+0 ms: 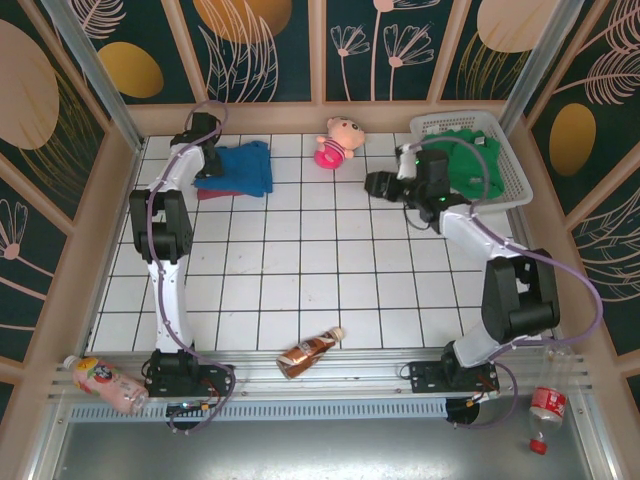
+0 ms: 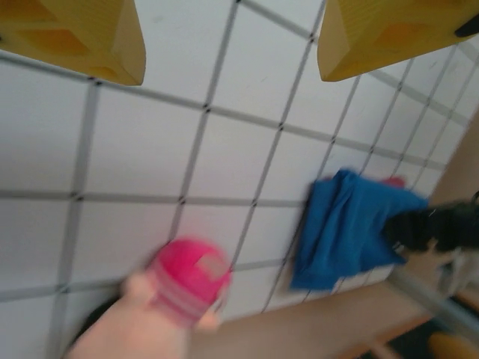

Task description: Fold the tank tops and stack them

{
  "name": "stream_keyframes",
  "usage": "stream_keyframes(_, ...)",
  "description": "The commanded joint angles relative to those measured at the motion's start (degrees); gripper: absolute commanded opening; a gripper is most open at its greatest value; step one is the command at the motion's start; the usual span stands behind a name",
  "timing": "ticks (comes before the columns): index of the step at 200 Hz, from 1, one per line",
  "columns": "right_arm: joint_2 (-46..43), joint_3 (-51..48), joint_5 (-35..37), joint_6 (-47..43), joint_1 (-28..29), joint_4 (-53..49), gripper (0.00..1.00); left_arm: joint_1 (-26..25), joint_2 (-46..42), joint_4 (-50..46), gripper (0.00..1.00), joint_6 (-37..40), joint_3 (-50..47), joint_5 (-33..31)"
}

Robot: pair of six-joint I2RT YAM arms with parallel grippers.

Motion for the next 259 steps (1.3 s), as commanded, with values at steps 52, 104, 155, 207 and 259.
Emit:
stream_keyframes(52,7.58,15.25,27.25,-9.92,-12.09,-16.66,0.71,0.22,-20.51,-0.02,0.86,-0.83,-13.69,7.26)
stream_keyframes(104,23.57,26.94,28.48,-8.27,-17.54,-12.60,0.80,-4.16,-35.05,13.26,0.85,-9.66,-31.06,31.76)
stream_keyframes(155,42.14,47.45,31.45,-7.10,-18.63,-18.81,0.92,-11.92,-39.87,33.40,0.85,-24.84,-45.13,44.66)
stream_keyframes(207,57.60,68.12,31.76,-7.51,-19.76,-30.62,0.84,-15.20,-39.18,38.25,0.85,-29.07,-46.88,48.33)
stream_keyframes(259,49.86,66.49,29.63,-10.14,-19.29,-24.80,0.05,-15.25,-39.40,40.54,0.85,-30.00,-46.37,50.12)
